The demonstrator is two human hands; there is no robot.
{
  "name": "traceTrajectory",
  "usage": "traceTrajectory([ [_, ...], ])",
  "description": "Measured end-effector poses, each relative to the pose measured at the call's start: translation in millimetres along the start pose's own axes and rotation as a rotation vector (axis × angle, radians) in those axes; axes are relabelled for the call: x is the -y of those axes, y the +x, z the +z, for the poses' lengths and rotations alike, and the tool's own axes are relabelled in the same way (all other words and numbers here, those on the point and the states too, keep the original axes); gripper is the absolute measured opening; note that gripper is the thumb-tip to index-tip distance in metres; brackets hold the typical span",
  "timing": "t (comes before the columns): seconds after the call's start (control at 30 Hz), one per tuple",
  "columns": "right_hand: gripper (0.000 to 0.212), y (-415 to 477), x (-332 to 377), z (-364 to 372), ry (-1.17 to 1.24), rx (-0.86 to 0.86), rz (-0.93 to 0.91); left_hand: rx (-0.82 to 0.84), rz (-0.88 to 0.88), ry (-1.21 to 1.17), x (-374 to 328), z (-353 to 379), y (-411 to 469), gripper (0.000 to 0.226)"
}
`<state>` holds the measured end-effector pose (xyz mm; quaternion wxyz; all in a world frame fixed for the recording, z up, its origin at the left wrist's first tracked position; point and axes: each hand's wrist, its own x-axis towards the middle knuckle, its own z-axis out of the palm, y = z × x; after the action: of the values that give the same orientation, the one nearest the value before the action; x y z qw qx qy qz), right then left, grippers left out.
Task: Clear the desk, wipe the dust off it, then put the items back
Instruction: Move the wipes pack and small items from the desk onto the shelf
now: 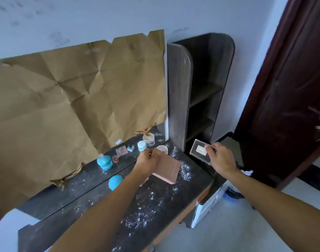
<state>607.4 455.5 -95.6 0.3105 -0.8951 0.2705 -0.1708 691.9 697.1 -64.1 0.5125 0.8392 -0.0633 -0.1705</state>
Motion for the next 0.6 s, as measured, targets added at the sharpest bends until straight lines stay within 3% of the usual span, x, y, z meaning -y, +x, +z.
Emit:
traceTrajectory([
  [0.2,0.040,80.8,-56.2,-74.5,0.064,-0.021,0.047,-0.078,0.011,-0.050,-70.2,96.6,30.4,0.037],
  [0.3,0.041,119.3,-65.4,-103.1,0.127,-0.034,0.061,-0.123,0.008,-0.096,-101.6,130.4,34.6,0.032],
  [0.6,0.025,237.9,-23.1,-119.2,0.667,0.017,0.250,-0.235,0.081,-0.203,-166.0,159.2,97.0,0.023],
])
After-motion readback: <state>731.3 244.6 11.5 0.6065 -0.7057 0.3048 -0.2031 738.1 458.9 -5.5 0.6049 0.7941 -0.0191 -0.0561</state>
